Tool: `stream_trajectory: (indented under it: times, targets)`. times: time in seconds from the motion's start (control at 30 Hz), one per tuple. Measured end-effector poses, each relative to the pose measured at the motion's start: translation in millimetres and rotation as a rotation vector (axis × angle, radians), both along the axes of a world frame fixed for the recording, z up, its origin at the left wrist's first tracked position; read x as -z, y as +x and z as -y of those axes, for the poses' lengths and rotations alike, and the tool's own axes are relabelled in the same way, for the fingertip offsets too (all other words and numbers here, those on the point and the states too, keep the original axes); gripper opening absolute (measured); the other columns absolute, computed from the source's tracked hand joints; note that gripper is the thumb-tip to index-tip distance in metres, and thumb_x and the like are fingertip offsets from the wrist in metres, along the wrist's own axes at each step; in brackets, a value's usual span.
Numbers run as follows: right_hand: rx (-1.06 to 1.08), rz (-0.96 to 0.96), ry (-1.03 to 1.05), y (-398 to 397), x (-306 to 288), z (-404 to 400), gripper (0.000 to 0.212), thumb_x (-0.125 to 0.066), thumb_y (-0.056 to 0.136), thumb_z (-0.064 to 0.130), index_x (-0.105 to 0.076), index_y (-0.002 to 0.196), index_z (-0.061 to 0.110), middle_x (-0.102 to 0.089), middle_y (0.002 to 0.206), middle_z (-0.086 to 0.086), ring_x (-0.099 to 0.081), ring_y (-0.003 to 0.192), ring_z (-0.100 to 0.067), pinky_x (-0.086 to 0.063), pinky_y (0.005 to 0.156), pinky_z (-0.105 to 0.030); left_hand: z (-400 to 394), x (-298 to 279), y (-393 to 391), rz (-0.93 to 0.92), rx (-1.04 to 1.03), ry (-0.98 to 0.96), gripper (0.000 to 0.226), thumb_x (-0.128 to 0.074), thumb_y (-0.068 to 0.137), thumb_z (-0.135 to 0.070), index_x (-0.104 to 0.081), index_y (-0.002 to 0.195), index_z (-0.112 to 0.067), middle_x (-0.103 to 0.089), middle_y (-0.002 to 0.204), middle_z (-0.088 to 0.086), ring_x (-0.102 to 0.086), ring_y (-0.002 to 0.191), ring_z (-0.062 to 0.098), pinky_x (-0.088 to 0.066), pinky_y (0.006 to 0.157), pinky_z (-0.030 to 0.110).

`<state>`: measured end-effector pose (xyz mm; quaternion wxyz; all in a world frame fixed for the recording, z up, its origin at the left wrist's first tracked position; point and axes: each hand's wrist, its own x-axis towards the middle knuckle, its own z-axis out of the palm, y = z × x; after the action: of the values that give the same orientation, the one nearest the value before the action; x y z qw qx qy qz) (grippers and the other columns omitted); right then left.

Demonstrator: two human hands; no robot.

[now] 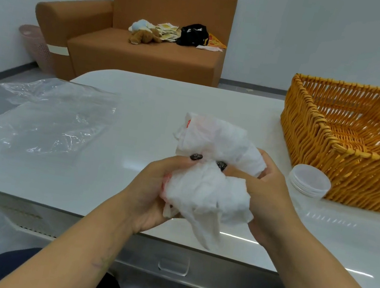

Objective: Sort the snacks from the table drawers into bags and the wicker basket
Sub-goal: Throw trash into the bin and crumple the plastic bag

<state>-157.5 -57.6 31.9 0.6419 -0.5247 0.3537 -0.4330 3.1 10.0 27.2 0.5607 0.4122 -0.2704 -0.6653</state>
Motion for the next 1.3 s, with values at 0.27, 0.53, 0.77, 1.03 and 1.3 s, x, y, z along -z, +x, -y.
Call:
stream_trajectory:
  times: [0.27, 0.53, 0.77, 1.03, 1.3]
  targets:
    - [0.293, -0.133, -0.643, -1, -3, 10, 0.036, -0.073, 0.078, -0.003, -0.057, 0.096, 0.023, -0.063, 0.088, 0.008, -0.063, 0.083, -0.006, -0.054, 0.07, -0.019, 12, 1, -3, 0.09, -0.004, -0.015, 0.027, -0.059, 0.076, -0.007, -0.077, 0.096, -0.006, -0.068, 0.103, 0.019, -0.067, 0.088, 0.028, -0.058, 0.076, 0.038]
    - [0.325, -0.257, -1.159, -6, 2, 17, 0.005, -0.063, 0.08, 0.014, -0.065, 0.079, 0.009, -0.058, 0.095, -0.006, -0.053, 0.093, -0.002, -0.041, 0.077, -0.006, 8, -6, -8, -0.095, -0.182, 0.017, 0.053, -0.056, 0.084, -0.024, -0.056, 0.128, 0.005, -0.056, 0.132, 0.029, -0.058, 0.12, 0.039, -0.05, 0.097, 0.043]
    - [0.301, -0.629, -1.487, 3, 17, 9, 0.007, -0.07, 0.085, 0.011, -0.071, 0.087, 0.004, -0.063, 0.102, -0.019, -0.06, 0.079, -0.027, -0.054, 0.054, -0.03, 6, -14, 1, 0.046, -0.15, -0.117, 0.042, -0.052, 0.096, -0.038, -0.06, 0.125, -0.009, -0.068, 0.122, 0.014, -0.063, 0.117, 0.034, -0.046, 0.102, 0.046]
    - [-0.058, -0.657, -1.414, -5, 20, -8, 0.067, -0.065, 0.081, 0.013, -0.039, 0.142, 0.022, -0.039, 0.142, -0.012, -0.046, 0.123, -0.025, -0.051, 0.092, -0.026, 15, -14, 28, 0.268, -0.327, -0.119, 0.023, -0.059, 0.08, -0.005, -0.076, 0.096, -0.006, -0.062, 0.09, 0.019, -0.048, 0.084, 0.032, -0.034, 0.06, 0.03]
    - [0.102, -0.621, -1.636, -10, 29, -6, 0.036, -0.064, 0.093, 0.023, -0.05, 0.126, 0.021, -0.045, 0.121, -0.009, -0.053, 0.092, -0.026, -0.05, 0.068, -0.03, 5, -1, 19, 0.368, -0.09, -0.082, 0.02, -0.063, 0.074, -0.013, -0.07, 0.089, -0.002, -0.064, 0.067, 0.012, -0.06, 0.054, 0.02, -0.043, 0.042, 0.023]
